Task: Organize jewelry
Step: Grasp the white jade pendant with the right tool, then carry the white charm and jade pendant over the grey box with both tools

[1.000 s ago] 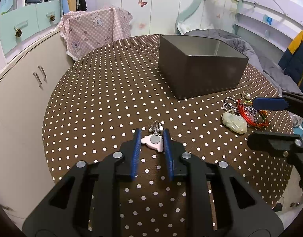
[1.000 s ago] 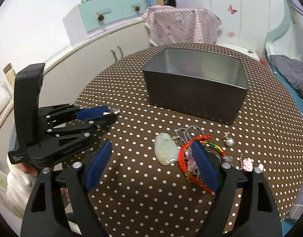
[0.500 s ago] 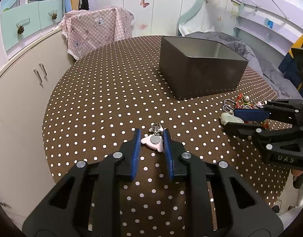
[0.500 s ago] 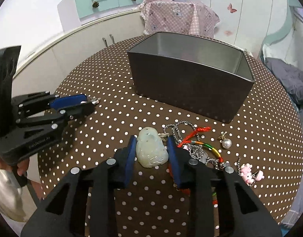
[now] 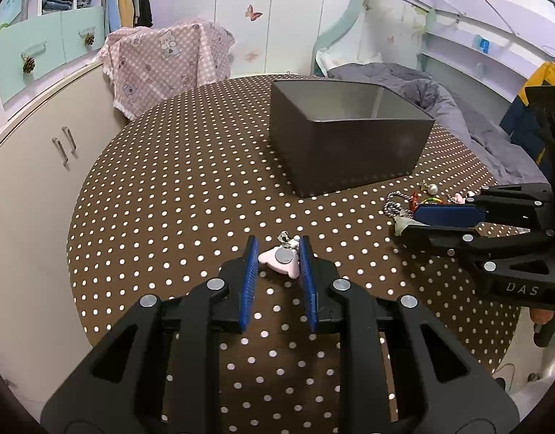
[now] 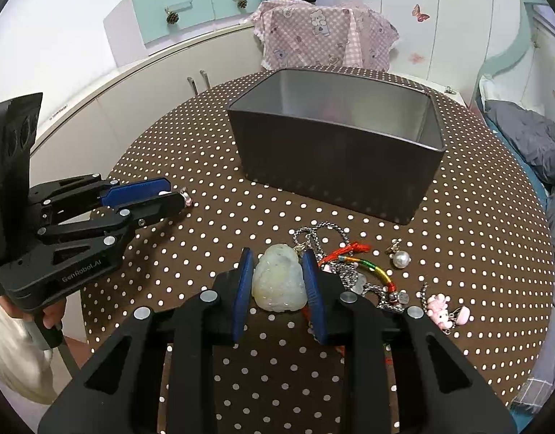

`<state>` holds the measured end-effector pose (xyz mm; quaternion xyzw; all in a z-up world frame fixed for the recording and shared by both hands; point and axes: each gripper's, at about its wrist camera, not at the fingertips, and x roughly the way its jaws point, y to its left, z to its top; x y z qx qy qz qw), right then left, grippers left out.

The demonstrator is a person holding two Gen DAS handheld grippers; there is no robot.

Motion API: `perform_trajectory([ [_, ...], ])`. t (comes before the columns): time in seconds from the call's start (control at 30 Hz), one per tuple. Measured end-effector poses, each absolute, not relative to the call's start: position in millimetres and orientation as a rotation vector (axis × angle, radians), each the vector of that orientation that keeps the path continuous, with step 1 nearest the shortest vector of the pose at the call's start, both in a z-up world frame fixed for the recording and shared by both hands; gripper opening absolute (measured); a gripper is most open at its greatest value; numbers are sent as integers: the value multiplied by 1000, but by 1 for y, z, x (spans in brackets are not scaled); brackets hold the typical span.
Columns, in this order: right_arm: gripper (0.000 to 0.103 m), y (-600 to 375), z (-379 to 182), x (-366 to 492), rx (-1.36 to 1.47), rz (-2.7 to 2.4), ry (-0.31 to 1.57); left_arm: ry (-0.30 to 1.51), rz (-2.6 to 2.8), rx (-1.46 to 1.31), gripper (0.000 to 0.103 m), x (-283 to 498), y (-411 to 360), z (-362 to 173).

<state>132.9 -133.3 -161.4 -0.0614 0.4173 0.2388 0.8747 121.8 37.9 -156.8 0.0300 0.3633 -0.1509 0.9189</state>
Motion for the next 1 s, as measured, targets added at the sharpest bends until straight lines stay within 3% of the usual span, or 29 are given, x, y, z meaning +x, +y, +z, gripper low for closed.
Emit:
perform_trajectory([
  [1.0, 26, -162, -106, 156, -94, 446, 711, 594, -394, 77, 23, 137, -2, -105],
])
